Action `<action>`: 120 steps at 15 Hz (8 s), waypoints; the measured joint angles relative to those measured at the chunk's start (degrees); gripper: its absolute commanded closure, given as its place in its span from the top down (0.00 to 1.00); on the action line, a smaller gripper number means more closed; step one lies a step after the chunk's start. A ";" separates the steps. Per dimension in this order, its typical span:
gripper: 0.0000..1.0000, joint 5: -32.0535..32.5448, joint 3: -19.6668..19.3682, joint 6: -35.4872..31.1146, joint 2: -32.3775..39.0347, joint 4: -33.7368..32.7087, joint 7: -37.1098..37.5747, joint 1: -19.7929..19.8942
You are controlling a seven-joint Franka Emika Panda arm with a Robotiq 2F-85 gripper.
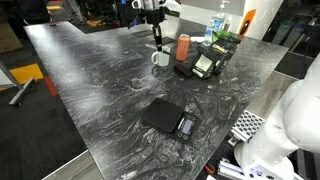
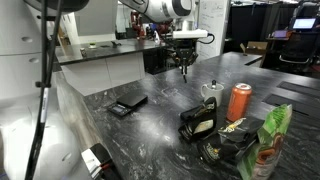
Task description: Pick up the marker from the counter and put it in the mug then move the mug to the left.
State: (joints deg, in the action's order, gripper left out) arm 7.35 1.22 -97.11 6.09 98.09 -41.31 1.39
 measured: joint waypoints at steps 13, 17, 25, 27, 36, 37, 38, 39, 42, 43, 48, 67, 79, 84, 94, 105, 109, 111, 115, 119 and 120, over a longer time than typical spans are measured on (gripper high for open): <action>0.11 -11.26 -4.63 -21.70 -13.67 13.20 1.80 0.77; 0.03 -11.26 -4.66 -22.33 -13.66 13.28 1.95 0.75; 0.03 -12.23 -8.29 -36.21 -13.03 13.68 9.07 0.93; 0.03 -12.23 -9.26 -37.73 -12.75 14.19 11.87 1.36; 0.03 -14.64 -11.39 -41.82 -8.92 16.55 17.46 3.10; 0.03 -15.01 -11.39 -42.21 -8.32 16.67 17.63 3.21; 0.03 -15.26 -11.39 -42.48 -7.74 16.70 17.88 3.33; 0.03 -15.43 -11.39 -42.65 -7.21 16.71 18.21 3.51; 0.03 -15.83 -11.41 -43.30 -5.65 16.76 18.94 4.33; 0.03 -16.13 -11.41 -43.59 -5.09 16.82 19.03 4.67; 0.03 -18.91 -11.38 -44.54 -2.67 16.98 19.05 5.67; 1.00 -15.76 -10.79 -38.55 -3.01 15.93 24.97 5.70; 1.00 -13.39 -8.61 -15.02 -6.61 10.24 27.87 4.31; 1.00 -13.75 -6.85 -14.83 -5.71 10.09 15.62 2.69; 1.00 -10.25 -6.29 -15.33 2.06 3.56 -13.35 2.70; 1.00 -8.97 -5.18 -9.95 7.84 -3.11 -26.18 2.91; 1.00 -1.48 -4.68 -12.68 8.00 -2.92 -26.21 2.65; 1.00 2.00 -4.16 -12.73 8.45 -2.89 -26.43 2.36; 1.00 4.49 -3.33 -12.76 10.12 -2.94 -29.15 2.21; 1.00 5.35 -3.23 -13.15 12.02 -3.55 -32.07 2.24; 1.00 5.82 -3.23 -13.38 12.57 -3.80 -32.27 2.24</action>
State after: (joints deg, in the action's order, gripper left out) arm 13.17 -2.01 -110.49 18.66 94.30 -73.58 3.63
